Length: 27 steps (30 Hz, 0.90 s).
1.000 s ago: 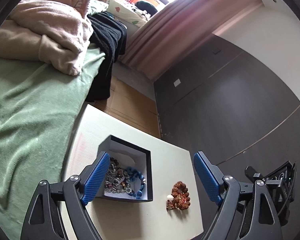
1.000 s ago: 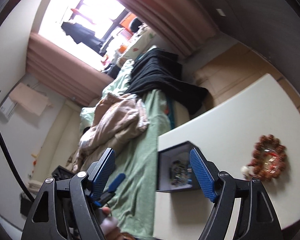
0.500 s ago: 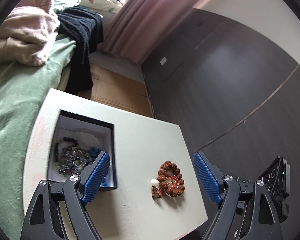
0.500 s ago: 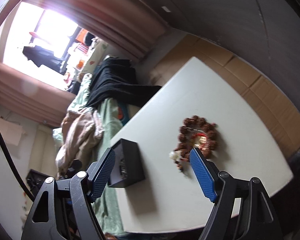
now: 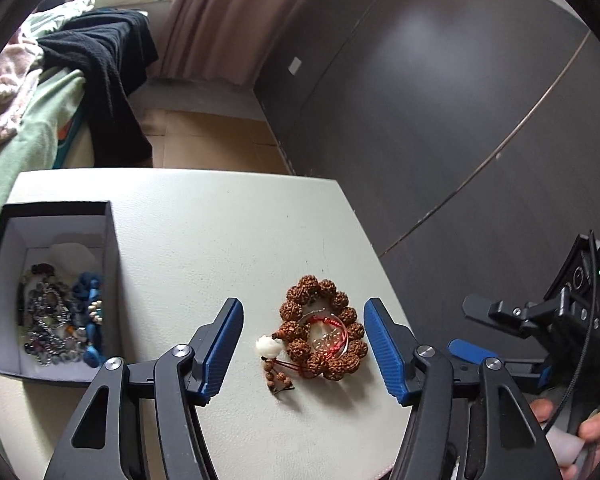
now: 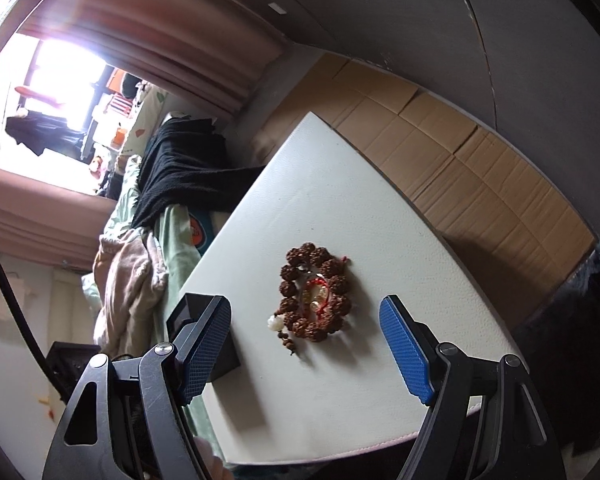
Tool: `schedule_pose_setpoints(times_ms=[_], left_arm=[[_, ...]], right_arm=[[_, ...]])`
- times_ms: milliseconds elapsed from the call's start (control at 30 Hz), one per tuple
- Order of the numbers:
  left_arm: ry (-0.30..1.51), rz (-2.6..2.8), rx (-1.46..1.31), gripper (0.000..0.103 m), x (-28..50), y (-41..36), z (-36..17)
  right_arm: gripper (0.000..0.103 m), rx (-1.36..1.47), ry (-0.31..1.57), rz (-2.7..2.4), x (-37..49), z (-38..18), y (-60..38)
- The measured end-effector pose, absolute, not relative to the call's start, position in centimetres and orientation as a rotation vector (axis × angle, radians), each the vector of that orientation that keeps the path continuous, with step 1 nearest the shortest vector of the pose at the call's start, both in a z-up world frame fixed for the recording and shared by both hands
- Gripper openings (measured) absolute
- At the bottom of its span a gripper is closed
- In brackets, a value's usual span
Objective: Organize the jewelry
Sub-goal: 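Move the left tool back to the brown rudraksha bracelet, then grasp the brown rudraksha bracelet with the left tool and lift it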
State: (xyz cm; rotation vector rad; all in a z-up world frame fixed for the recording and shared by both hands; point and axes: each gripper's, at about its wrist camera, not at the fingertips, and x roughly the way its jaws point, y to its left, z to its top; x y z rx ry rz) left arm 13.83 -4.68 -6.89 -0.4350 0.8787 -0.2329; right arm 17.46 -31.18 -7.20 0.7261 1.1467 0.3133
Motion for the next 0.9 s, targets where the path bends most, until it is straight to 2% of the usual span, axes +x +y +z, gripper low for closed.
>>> schedule_pose_setpoints(times_ms=[233,700,800,833,900], left_arm=[[0.953,-0.198,-0.397,0.06,16.0,-6.4,-9.3],[0.998,-0.147,-0.276,0.06,17.9,-8.3,-11.6],[1.044,-0.136,-0.239,0.042,17.9,-8.4,-12.3],[1.065,-0.149,-0.242,0.031,17.9,-8.4,-12.4],[1.087,-0.188,-0.269,0.022,17.7,-8.3,-12.4]], right_arm=[[0.077,0.761,1.187,0.297,18.9,-8.6,-31.9],[0.077,0.744,1.212,0.302,20.2,-8.8,-31.1],[0.077,0.731,1.213,0.304,20.1,-8.8,-30.9],[0.077,0.729,1.212,0.307,20.1,-8.7,-30.9],[0.077,0.725,1.214,0.315,20.0,-8.6,-30.7]])
